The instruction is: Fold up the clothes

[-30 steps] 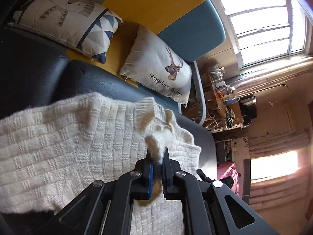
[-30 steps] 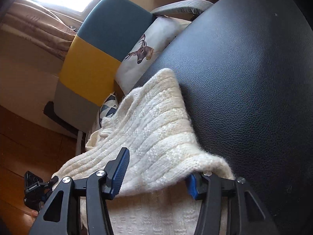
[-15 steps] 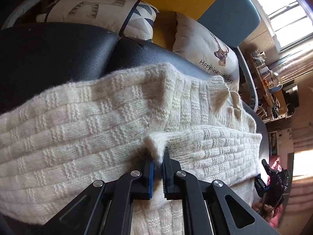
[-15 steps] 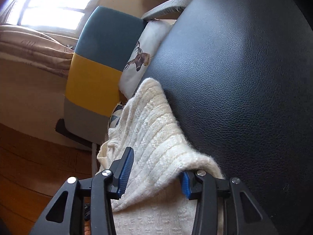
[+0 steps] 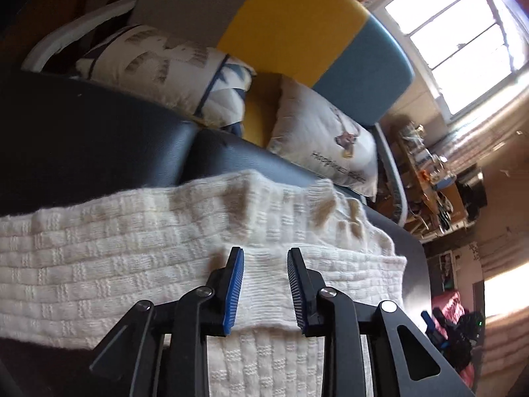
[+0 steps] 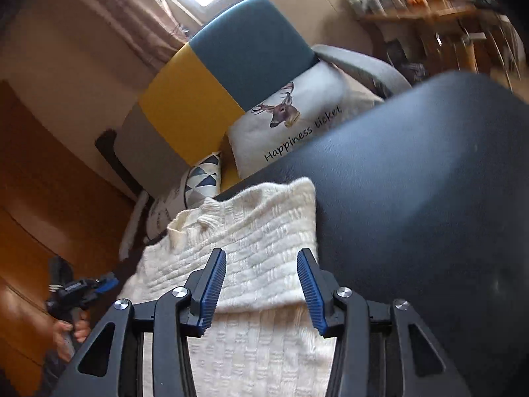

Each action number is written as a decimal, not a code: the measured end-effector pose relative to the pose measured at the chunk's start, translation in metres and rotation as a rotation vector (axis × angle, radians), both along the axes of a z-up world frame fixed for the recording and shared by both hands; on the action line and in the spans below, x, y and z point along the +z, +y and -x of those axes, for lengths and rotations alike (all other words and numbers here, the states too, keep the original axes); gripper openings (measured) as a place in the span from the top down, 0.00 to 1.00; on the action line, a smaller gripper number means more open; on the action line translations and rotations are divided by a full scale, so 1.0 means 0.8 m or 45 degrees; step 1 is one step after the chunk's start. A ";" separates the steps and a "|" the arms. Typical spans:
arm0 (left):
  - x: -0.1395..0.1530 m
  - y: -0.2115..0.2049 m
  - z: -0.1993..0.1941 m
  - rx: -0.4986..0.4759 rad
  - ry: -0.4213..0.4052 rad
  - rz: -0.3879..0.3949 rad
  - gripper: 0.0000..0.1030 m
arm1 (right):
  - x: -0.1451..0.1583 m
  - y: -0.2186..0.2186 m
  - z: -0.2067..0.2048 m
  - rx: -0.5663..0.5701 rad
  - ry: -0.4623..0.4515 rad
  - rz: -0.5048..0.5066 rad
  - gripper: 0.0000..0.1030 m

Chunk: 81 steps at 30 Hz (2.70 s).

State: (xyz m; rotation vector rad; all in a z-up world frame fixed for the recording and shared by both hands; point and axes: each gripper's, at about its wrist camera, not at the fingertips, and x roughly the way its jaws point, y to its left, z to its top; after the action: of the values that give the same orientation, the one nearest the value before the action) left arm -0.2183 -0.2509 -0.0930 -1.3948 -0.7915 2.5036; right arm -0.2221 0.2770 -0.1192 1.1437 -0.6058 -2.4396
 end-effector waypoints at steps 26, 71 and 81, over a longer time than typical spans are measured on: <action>-0.052 -0.011 -0.043 0.174 0.084 -0.188 0.63 | -0.040 -0.099 0.099 0.082 -0.012 -0.513 0.56; -0.150 -0.441 -0.323 1.513 0.006 -0.648 0.94 | -0.065 -0.338 -0.108 0.592 -0.139 -0.200 0.51; -0.055 -0.350 -0.208 1.076 0.194 -0.575 0.94 | -0.070 -0.304 -0.091 0.483 -0.171 -0.092 0.51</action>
State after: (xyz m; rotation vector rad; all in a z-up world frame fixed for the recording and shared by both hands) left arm -0.0521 -0.5309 -0.1367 -0.7851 -2.0836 2.6140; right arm -0.1490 0.0334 -0.1756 1.3233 -0.3040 -2.0889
